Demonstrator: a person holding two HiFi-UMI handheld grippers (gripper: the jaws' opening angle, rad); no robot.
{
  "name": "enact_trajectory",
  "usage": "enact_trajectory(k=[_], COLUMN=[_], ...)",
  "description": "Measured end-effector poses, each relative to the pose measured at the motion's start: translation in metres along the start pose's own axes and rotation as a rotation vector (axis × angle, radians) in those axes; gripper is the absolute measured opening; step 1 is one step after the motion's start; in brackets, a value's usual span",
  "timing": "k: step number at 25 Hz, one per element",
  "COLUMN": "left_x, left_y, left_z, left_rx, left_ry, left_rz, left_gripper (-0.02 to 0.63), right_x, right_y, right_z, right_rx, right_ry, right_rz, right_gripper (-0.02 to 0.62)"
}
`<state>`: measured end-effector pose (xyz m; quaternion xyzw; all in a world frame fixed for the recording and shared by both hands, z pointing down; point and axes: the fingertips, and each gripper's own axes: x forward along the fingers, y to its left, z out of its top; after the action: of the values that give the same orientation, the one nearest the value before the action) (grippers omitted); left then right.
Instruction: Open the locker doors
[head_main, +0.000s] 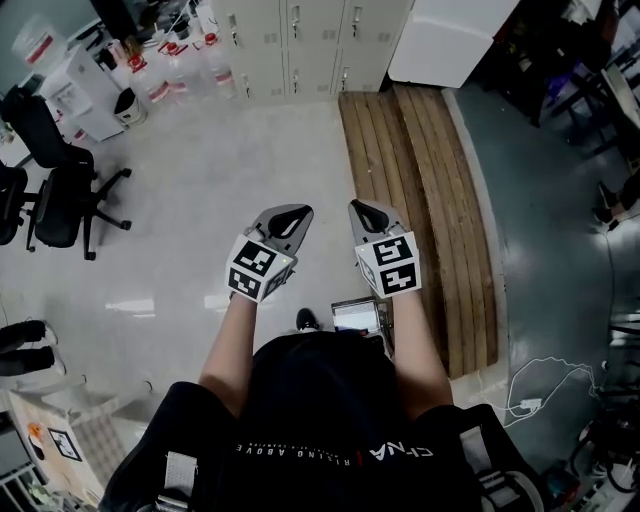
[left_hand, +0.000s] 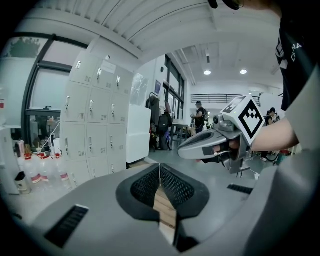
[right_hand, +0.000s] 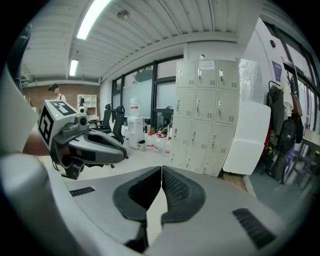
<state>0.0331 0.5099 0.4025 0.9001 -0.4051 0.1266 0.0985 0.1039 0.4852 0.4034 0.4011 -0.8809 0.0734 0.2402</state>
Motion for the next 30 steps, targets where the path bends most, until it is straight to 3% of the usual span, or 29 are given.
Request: enact_trajectory(k=[6, 14, 20, 30], left_x=[0.018, 0.053, 0.103, 0.215], left_y=[0.032, 0.1, 0.159, 0.21], left_z=[-0.008, 0.004, 0.04, 0.082], left_rx=[-0.026, -0.032, -0.053, -0.051], left_ry=[0.0, 0.004, -0.016, 0.016], left_rz=[0.007, 0.087, 0.158, 0.189], left_gripper=[0.021, 0.021, 0.021, 0.021], right_x=[0.038, 0.109, 0.163, 0.228], right_y=[-0.007, -0.041, -0.096, -0.207], right_z=[0.004, 0.035, 0.072, 0.107], right_rx=[-0.001, -0.021, -0.064, -0.062], right_ry=[0.021, 0.006, -0.006, -0.013], right_rz=[0.024, 0.088, 0.128, 0.177], right_gripper=[0.029, 0.029, 0.029, 0.029])
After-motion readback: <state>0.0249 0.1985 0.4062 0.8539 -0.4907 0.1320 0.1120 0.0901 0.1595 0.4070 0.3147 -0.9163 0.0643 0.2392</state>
